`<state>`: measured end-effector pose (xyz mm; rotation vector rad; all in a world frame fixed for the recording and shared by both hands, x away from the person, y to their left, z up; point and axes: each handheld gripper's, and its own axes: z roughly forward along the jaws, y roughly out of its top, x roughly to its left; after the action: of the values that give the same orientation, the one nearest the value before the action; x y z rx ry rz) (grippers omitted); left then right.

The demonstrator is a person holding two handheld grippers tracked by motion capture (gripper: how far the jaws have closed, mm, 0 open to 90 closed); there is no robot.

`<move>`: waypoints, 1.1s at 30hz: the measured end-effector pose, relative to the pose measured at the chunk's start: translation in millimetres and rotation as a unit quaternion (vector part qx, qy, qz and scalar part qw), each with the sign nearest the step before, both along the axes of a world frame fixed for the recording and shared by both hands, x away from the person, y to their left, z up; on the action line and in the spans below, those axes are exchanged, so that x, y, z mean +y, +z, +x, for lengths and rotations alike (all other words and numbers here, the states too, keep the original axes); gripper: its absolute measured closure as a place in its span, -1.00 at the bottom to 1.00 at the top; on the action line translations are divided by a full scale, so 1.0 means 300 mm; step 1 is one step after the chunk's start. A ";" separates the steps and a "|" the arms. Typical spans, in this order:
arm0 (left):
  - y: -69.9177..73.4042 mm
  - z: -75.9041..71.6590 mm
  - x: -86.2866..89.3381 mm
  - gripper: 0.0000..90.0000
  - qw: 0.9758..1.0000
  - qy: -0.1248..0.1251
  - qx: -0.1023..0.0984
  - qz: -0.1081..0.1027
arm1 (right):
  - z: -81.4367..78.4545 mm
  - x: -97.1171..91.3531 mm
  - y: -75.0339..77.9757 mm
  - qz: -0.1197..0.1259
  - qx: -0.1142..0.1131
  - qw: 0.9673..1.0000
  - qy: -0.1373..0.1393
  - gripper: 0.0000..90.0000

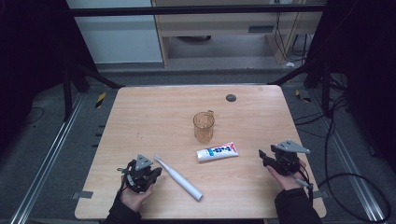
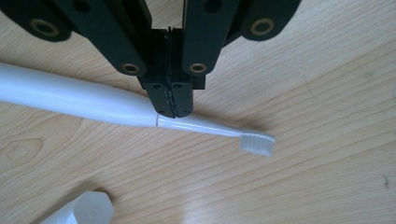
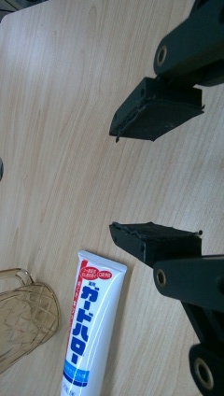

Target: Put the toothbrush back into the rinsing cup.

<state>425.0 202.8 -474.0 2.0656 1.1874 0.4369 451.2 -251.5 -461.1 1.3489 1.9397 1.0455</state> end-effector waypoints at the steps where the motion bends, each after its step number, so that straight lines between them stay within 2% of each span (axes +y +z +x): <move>1: -0.002 0.005 -0.005 0.99 1.000 -0.001 0.001 0.003 | -0.001 0.002 0.001 0.002 0.001 1.000 -0.001 0.02; 4: -0.008 0.018 -0.013 0.99 1.000 0.000 0.004 0.002 | 0.003 0.003 0.001 -0.002 0.001 1.000 -0.003 0.02; 7: -0.017 0.036 -0.023 0.99 1.000 0.000 0.006 0.018 | 0.005 0.004 -0.003 -0.002 0.003 1.000 -0.002 0.02; 9: -0.021 0.043 -0.023 0.99 1.000 0.004 0.007 0.021 | 0.005 0.005 -0.006 -0.006 0.004 1.000 0.000 0.02; 13: -0.020 0.059 -0.011 0.99 1.000 0.012 0.006 0.012 | 0.007 0.008 -0.006 -0.007 0.002 1.000 0.001 0.01; 18: -0.025 0.070 -0.009 0.99 1.000 0.010 0.007 0.015 | 0.008 0.010 -0.010 -0.010 0.006 1.000 0.002 0.01; 19: -0.026 0.075 -0.011 0.99 1.000 0.010 0.005 0.008 | 0.007 0.010 -0.008 -0.007 0.004 1.000 0.003 0.00; 27: -0.032 0.091 -0.024 0.99 1.000 0.008 0.005 0.016 | 0.009 0.010 -0.009 -0.008 0.004 1.000 0.003 0.00; 33: -0.034 0.106 -0.027 0.99 1.000 0.010 0.001 0.013 | 0.009 0.011 -0.008 -0.008 0.004 1.000 0.004 0.00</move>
<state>456.8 194.8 -484.1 2.0786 1.2103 0.4626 453.7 -248.1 -463.6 1.3401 1.9576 1.0272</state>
